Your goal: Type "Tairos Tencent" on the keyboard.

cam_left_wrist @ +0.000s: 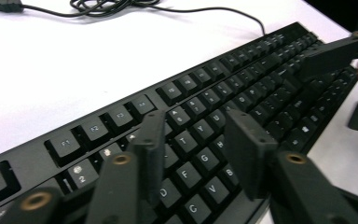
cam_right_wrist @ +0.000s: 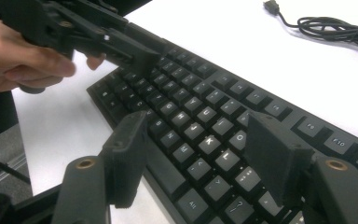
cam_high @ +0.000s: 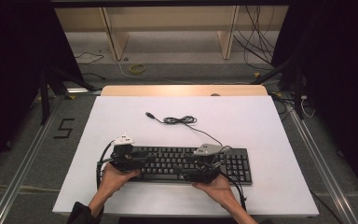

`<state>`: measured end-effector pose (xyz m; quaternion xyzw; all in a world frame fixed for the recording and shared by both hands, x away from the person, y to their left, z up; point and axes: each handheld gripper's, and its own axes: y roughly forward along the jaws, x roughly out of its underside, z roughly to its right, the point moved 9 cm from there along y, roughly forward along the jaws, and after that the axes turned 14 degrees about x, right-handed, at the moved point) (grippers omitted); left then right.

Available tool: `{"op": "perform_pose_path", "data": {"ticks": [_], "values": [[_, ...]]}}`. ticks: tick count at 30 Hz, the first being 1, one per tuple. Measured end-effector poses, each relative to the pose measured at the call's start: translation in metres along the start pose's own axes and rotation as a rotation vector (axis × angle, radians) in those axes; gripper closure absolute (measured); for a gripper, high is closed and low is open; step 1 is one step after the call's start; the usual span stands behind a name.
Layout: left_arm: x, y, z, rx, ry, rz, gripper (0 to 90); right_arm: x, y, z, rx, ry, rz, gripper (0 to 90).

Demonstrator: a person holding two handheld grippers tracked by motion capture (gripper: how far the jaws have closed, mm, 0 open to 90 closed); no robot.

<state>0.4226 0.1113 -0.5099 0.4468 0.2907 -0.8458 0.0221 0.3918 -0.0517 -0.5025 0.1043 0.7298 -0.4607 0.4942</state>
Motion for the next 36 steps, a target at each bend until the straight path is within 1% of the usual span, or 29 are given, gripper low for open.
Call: {"op": "perform_pose_path", "data": {"ticks": [5,8,12,16,22,27,30,36], "values": [[-0.001,-0.004,0.004,0.009,-0.004,0.024,44.6,-0.002,0.002,0.001,0.005,-0.005,0.001,42.0],[-0.002,-0.008,0.006,0.013,-0.004,0.042,39.8,-0.003,0.003,0.003,0.009,-0.004,0.000,43.8],[-0.002,-0.012,0.006,0.013,-0.004,0.058,34.7,-0.004,0.007,0.007,0.032,-0.003,-0.011,48.0],[-0.001,-0.016,0.007,0.016,-0.008,0.072,32.0,-0.005,0.010,0.011,0.052,-0.001,-0.020,54.3],[0.003,-0.020,0.006,0.012,-0.016,0.089,29.0,-0.006,0.016,0.016,0.065,-0.002,-0.032,64.5],[0.003,-0.024,0.006,0.010,-0.014,0.099,28.5,-0.006,0.022,0.020,0.078,-0.005,-0.043,74.8],[0.005,-0.025,0.005,0.005,-0.017,0.097,28.8,-0.005,0.027,0.021,0.085,-0.003,-0.063,80.6],[0.008,-0.026,0.006,0.004,-0.017,0.096,28.9,-0.003,0.036,0.019,0.090,-0.025,-0.096,89.8]]}}
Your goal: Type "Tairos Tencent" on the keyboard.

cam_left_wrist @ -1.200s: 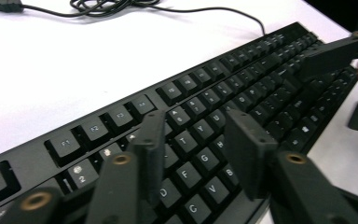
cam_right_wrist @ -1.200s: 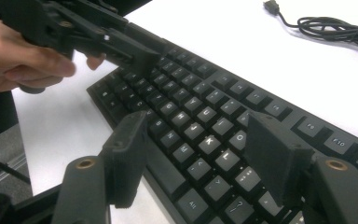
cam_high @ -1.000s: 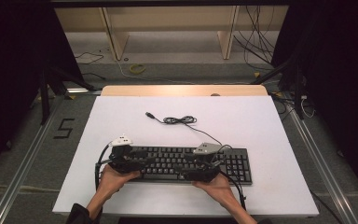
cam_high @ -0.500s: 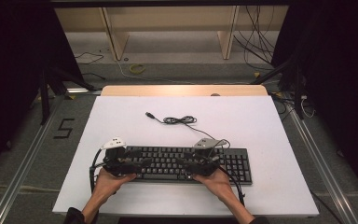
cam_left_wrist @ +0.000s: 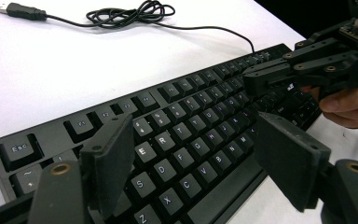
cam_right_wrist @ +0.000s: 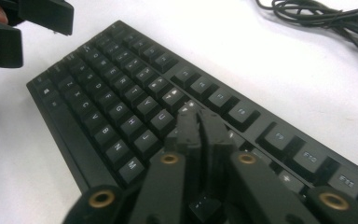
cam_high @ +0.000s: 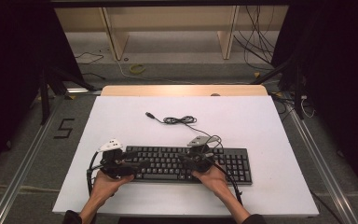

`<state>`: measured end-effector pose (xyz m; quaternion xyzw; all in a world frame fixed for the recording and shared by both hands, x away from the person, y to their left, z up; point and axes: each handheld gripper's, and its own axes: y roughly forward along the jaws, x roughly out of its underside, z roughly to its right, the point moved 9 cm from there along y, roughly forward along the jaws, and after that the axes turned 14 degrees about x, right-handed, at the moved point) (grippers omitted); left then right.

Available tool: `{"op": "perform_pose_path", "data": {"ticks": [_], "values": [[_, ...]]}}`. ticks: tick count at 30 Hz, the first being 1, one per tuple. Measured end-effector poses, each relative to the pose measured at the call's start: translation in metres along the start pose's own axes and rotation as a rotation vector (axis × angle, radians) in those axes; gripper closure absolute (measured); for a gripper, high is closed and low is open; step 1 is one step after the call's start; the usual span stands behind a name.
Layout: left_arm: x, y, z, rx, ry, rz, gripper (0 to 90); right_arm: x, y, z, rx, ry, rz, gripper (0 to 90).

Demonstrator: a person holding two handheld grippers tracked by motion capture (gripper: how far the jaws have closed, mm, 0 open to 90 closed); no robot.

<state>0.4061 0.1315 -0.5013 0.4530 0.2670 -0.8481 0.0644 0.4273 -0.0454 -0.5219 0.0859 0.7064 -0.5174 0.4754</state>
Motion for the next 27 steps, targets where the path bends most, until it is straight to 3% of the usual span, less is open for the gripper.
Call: {"op": "perform_pose_path", "data": {"ticks": [9,27], "values": [[0.003,-0.003,-0.001,-0.007,0.013,-0.002,29.2,0.004,0.012,0.000,0.018,-0.009,-0.045,90.0],[0.009,-0.011,0.001,-0.015,0.007,0.016,30.2,0.007,0.014,-0.001,0.018,-0.018,-0.066,90.0]]}}
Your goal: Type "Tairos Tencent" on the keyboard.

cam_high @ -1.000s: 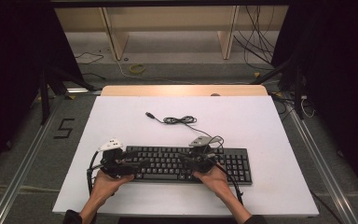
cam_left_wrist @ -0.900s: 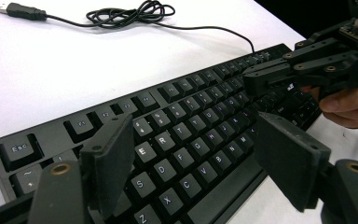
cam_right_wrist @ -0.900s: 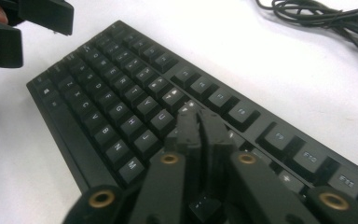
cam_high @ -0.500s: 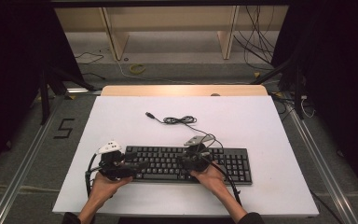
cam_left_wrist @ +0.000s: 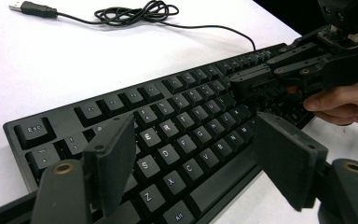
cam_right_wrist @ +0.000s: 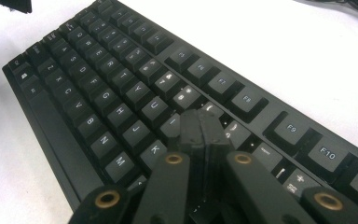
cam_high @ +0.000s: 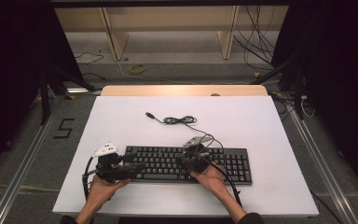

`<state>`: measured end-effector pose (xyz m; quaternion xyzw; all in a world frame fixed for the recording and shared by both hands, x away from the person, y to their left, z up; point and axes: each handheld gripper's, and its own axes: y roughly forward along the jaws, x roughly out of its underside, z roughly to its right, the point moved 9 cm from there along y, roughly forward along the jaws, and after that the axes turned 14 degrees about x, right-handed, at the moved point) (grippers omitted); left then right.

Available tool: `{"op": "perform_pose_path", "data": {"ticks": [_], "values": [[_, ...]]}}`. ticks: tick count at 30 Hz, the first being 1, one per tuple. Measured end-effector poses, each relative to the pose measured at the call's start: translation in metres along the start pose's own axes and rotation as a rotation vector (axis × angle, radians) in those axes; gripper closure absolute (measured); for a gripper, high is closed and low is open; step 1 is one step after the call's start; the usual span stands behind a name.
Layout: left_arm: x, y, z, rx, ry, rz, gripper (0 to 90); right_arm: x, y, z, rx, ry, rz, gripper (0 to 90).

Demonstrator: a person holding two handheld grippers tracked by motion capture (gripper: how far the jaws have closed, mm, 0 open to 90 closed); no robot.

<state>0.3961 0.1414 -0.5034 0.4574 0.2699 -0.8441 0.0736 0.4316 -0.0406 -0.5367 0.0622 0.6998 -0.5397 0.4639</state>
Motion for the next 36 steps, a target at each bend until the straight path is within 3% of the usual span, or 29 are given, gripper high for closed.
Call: {"op": "perform_pose_path", "data": {"ticks": [8,13,18,28,36], "values": [[0.001,0.001,-0.002,-0.005,-0.001,-0.005,30.9,0.003,0.003,0.000,0.022,-0.011,-0.007,90.0],[0.001,0.001,-0.004,-0.011,-0.004,-0.005,31.6,0.002,0.002,0.000,0.014,0.010,-0.010,90.0],[0.002,0.001,-0.006,-0.018,-0.007,-0.011,33.1,-0.002,-0.005,0.001,0.004,0.030,0.024,88.3],[0.003,0.003,-0.009,-0.030,-0.001,-0.025,37.4,-0.008,-0.021,0.001,-0.034,0.061,0.072,69.5],[0.004,0.004,-0.013,-0.058,0.000,-0.047,51.1,-0.008,-0.033,-0.003,-0.061,0.053,0.098,54.0]]}}
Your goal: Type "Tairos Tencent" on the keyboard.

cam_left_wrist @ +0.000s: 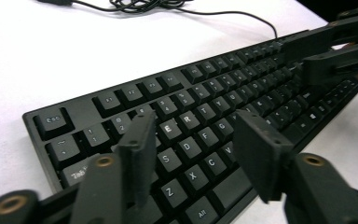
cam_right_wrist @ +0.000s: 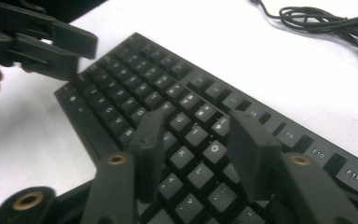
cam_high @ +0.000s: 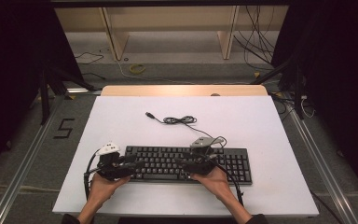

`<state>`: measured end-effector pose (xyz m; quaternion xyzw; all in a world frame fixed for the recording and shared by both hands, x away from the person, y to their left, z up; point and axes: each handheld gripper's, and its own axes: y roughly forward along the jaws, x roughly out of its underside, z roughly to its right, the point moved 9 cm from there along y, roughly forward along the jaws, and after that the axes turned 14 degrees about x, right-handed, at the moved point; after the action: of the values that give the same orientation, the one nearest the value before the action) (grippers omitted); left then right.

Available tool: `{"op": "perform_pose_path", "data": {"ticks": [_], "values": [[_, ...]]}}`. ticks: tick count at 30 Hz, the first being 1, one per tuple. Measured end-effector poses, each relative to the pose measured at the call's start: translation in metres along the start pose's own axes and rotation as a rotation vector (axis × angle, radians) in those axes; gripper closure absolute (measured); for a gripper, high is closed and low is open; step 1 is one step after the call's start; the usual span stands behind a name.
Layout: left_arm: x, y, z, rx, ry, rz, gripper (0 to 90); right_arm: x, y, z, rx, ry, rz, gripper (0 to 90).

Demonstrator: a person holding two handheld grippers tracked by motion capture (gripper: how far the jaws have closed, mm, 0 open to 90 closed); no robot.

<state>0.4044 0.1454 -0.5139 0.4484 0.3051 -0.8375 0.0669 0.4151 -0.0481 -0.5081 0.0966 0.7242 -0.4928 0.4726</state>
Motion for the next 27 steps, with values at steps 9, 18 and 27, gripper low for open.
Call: {"op": "perform_pose_path", "data": {"ticks": [9,18,27], "values": [[0.002,0.005,-0.002,-0.013,0.011,-0.033,68.2,-0.001,-0.011,-0.003,-0.009,0.006,0.019,44.5],[0.004,0.010,-0.003,-0.015,0.017,-0.073,81.8,0.002,-0.015,-0.005,-0.018,0.002,0.023,41.4],[0.007,0.016,-0.007,-0.040,0.024,-0.115,89.3,0.005,-0.019,-0.009,-0.030,-0.006,0.033,38.3]]}}
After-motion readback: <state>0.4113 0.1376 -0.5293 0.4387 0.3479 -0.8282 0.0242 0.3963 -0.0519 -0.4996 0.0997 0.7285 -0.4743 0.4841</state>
